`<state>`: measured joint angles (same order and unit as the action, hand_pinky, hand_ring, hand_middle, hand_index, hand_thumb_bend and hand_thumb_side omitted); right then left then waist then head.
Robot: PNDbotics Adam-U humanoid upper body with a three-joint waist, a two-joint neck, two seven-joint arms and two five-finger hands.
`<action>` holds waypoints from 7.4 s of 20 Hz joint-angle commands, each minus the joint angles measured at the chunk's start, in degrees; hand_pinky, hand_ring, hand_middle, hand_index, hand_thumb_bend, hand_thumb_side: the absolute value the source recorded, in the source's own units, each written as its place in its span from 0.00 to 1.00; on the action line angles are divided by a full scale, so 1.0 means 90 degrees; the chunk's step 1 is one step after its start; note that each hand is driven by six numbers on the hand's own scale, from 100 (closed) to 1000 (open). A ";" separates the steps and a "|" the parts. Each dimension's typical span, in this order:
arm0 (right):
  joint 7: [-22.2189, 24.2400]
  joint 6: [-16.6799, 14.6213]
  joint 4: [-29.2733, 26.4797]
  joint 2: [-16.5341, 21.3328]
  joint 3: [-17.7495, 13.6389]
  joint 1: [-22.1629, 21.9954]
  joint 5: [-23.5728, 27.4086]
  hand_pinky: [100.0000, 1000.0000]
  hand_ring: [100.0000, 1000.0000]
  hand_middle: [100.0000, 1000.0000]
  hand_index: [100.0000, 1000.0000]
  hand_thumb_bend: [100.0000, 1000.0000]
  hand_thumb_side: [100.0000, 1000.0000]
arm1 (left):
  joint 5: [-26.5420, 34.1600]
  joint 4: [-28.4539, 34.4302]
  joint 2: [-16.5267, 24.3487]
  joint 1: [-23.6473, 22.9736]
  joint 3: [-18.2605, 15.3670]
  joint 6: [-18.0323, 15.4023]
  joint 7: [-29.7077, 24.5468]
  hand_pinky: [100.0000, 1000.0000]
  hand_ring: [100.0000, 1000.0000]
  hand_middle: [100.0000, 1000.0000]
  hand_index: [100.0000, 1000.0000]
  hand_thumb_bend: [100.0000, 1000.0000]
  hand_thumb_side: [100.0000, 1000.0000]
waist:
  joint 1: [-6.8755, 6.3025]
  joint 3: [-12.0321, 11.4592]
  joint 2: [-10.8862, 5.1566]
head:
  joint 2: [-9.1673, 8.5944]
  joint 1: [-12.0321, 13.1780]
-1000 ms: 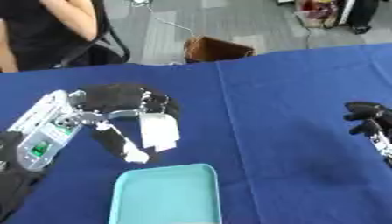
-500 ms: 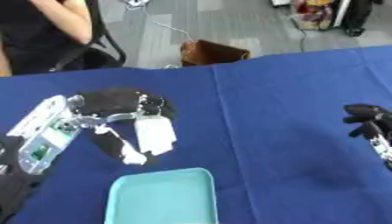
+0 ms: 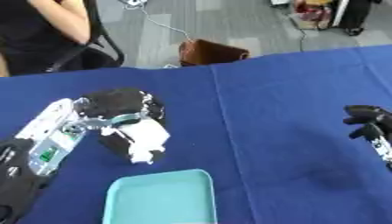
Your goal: Pick up objects on the table and place them in the box.
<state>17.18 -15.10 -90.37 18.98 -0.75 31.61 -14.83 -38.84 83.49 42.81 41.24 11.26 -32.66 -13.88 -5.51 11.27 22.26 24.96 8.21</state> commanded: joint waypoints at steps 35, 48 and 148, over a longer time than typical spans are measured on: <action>0.0034 -0.0026 -0.0097 0.0043 -0.0045 0.0078 0.0020 0.61 0.76 0.83 0.84 0.00 0.85 | -0.0258 -0.0042 0.0095 -0.0113 0.0159 -0.0345 -0.1041 0.11 0.23 0.42 0.60 0.62 0.75 | 0.0118 -0.0148 -0.0145 | -0.0003 0.0065; 0.0050 -0.0033 -0.0102 0.0033 -0.0048 0.0086 0.0031 0.61 0.76 0.83 0.84 0.00 0.85 | -0.0200 -0.0017 0.0064 -0.0144 0.0140 -0.0390 -0.1287 0.00 0.06 0.38 0.56 0.27 0.31 | 0.0131 -0.0158 -0.0124 | 0.0002 0.0026; 0.0028 -0.0019 0.0208 -0.0059 -0.0185 -0.0151 -0.0052 0.61 0.77 0.84 0.87 0.00 0.86 | 0.2664 0.2361 -0.0301 0.0080 0.0437 0.0528 -0.2339 0.00 0.00 0.02 0.06 0.00 0.13 | 0.0302 -0.0494 -0.0483 | 0.1144 0.0023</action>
<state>17.53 -15.21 -88.02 17.94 -1.86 29.41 -15.31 -14.70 104.39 39.54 41.56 15.43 -27.44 -34.54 -3.06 6.92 18.78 34.96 7.72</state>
